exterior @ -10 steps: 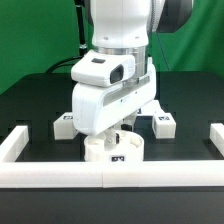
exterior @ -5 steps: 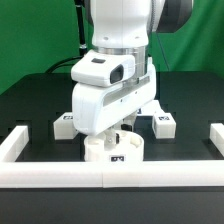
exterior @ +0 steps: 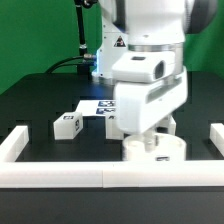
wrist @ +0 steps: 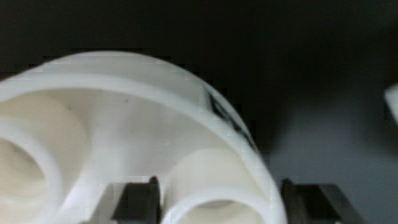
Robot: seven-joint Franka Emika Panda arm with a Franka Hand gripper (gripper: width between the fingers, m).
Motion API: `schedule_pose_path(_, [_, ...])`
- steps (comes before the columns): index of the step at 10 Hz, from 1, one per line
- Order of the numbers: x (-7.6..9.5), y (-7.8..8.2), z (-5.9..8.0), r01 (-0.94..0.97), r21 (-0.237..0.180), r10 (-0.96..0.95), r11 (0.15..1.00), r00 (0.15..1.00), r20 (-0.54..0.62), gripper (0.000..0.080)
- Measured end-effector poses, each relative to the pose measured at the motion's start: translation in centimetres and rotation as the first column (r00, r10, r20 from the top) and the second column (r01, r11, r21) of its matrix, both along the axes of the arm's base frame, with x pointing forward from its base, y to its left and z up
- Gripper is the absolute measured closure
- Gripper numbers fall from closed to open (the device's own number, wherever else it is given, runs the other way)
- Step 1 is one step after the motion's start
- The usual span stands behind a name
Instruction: Assemble stool
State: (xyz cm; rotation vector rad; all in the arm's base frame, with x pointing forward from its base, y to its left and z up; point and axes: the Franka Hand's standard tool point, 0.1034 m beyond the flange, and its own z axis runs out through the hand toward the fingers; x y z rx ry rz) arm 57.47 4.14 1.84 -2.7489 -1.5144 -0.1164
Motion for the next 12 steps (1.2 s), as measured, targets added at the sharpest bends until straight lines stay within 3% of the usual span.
schedule_pose_path(2, [0.8, 3.3, 0.1, -0.024, 0.009, 0.024, 1.0, 1.0, 0.011, 0.0476])
schedule_pose_path(5, [1.4, 6.5, -0.1, 0.005, 0.014, -0.005, 1.0, 1.0, -0.002, 0.0476])
schedule_pose_path(7, [1.7, 7.0, -0.1, 0.037, 0.011, -0.037, 0.999, 0.999, 0.002, 0.0476])
schedule_pose_path(11, [1.6, 6.3, -0.2, 0.029, 0.01, -0.029, 1.0, 1.0, 0.0, 0.0454])
schedule_pose_path(12, [1.6, 6.3, -0.2, 0.03, 0.01, -0.03, 1.0, 1.0, 0.0, 0.0269])
